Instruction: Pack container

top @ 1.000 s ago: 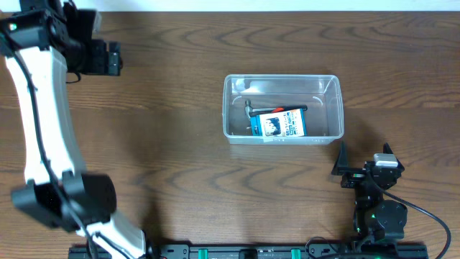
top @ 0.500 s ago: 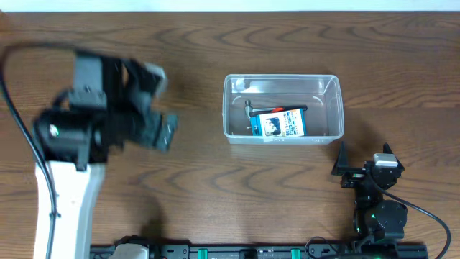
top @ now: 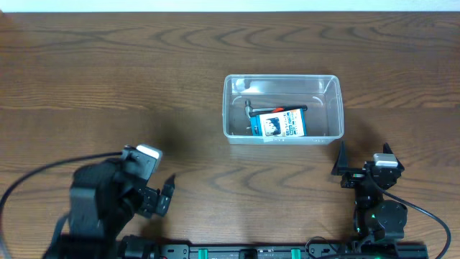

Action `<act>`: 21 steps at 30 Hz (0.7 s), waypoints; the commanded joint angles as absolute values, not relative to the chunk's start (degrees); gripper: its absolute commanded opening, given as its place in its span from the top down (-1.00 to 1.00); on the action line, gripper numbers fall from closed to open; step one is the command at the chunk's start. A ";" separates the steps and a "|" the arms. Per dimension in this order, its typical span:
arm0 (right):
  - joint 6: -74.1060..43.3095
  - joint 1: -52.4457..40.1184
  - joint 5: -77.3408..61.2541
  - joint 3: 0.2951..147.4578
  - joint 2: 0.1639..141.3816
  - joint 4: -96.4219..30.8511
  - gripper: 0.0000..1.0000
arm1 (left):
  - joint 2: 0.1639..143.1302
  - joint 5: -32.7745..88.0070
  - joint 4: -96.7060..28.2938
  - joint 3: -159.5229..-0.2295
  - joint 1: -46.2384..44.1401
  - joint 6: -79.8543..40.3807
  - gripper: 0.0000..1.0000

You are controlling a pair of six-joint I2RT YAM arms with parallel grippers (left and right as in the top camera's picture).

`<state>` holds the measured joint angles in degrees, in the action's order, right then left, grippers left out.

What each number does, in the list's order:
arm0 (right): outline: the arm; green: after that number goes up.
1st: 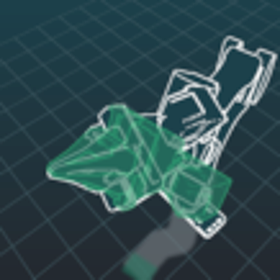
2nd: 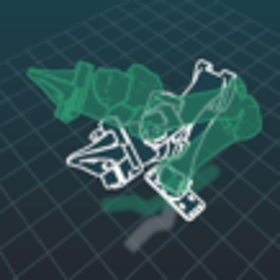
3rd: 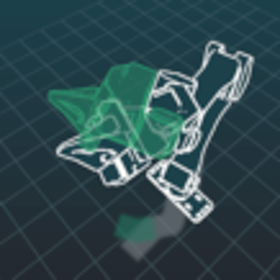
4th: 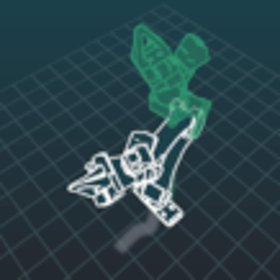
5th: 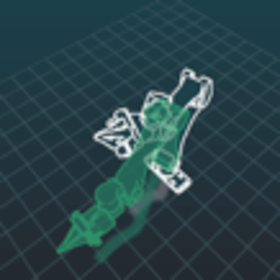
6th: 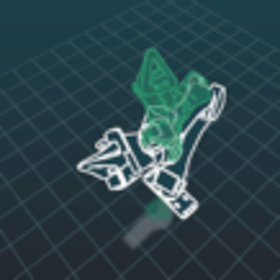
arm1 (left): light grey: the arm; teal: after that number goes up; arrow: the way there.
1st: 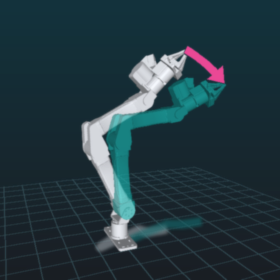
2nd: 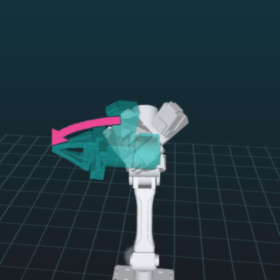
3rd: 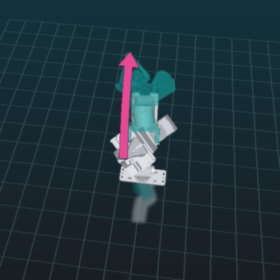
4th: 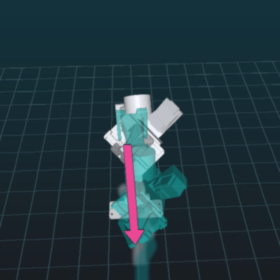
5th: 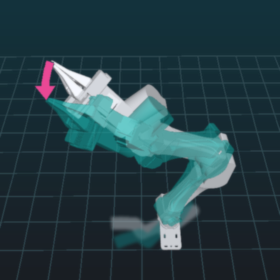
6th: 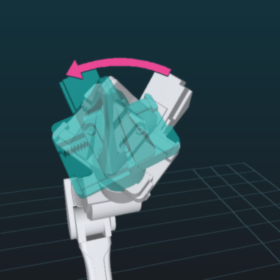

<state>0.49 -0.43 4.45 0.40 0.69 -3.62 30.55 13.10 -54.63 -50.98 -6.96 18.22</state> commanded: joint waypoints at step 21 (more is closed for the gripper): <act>0.93 0.10 4.25 0.32 0.34 -3.88 -0.98 | 0.08 15.99 -9.32 -18.98 -3.20 16.60 -0.96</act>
